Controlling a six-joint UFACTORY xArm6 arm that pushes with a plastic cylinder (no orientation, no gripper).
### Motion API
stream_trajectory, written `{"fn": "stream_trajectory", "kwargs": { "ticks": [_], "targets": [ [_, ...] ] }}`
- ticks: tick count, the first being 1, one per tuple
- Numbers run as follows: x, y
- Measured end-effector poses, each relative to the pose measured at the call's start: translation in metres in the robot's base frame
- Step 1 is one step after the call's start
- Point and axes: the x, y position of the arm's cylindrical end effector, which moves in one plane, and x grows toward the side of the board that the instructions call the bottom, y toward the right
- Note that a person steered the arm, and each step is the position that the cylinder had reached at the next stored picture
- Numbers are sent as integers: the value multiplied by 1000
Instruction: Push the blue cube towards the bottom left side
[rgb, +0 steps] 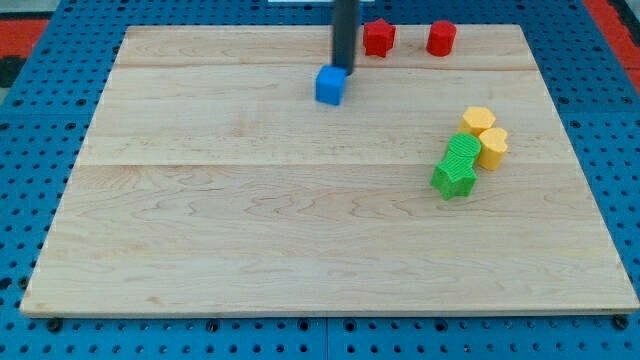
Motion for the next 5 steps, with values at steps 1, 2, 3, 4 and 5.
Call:
{"fn": "stream_trajectory", "kwargs": {
  "ticks": [1,2,3,4,5],
  "targets": [
    [61,-36],
    [97,-39],
    [81,-13],
    [81,98],
    [82,135]
  ]
}}
